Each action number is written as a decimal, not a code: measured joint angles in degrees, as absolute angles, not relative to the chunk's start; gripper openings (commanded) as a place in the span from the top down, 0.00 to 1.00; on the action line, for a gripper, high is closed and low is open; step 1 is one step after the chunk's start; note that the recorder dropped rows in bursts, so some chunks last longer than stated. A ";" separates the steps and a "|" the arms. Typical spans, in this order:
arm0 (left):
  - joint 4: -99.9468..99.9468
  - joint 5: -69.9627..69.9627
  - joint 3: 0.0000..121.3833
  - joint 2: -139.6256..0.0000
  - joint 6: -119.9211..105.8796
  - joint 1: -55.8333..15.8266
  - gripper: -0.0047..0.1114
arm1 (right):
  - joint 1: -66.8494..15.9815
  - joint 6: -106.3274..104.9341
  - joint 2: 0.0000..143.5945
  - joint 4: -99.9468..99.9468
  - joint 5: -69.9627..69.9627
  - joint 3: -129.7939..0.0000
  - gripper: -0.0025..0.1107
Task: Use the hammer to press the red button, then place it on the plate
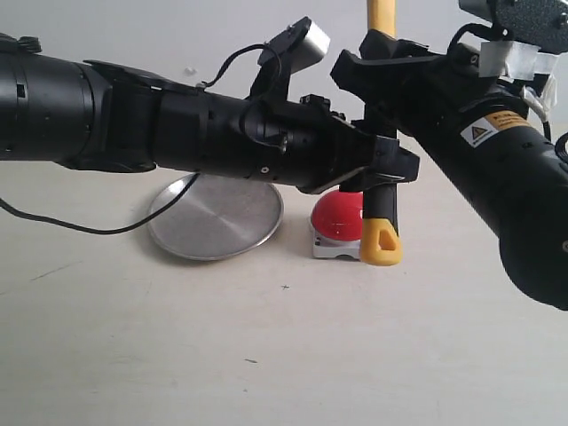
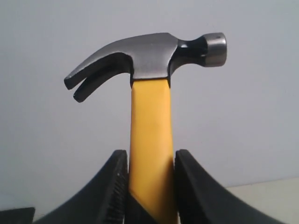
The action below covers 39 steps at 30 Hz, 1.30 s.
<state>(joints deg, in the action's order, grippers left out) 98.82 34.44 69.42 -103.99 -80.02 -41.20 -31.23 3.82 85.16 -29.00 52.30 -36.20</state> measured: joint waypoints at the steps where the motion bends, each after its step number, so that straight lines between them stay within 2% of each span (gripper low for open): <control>1: 98.58 34.14 69.42 -103.99 -80.32 -41.20 0.96 | -31.23 3.42 85.16 -29.04 52.25 -36.20 0.73; 2: 98.59 34.16 69.42 -103.99 -80.66 -41.20 0.96 | -31.23 3.14 85.16 -29.14 52.25 -36.20 0.67; 4: 98.59 33.50 69.42 -103.99 -81.50 -41.20 0.96 | -31.23 2.49 84.91 -29.91 51.34 -36.20 0.49; 7: 98.85 30.56 69.42 -103.99 -83.13 -41.20 0.96 | -31.23 2.11 84.91 -33.09 48.64 -36.20 0.43; 17: 98.63 25.31 69.42 -103.89 -85.86 -41.09 0.96 | -31.12 -0.44 84.91 -39.42 43.52 -36.20 0.43; 28: 98.16 19.37 69.42 -103.70 -86.87 -40.13 0.96 | -31.46 -20.80 83.41 -53.59 40.20 -36.39 0.43; 36: 98.77 13.03 65.78 -98.41 -90.46 -37.95 0.96 | -31.46 -36.78 74.03 -62.42 34.92 -36.39 0.43; 39: 98.89 10.48 62.54 -96.37 -92.40 -37.86 0.96 | -31.46 -39.50 69.13 -63.29 32.83 -35.01 0.48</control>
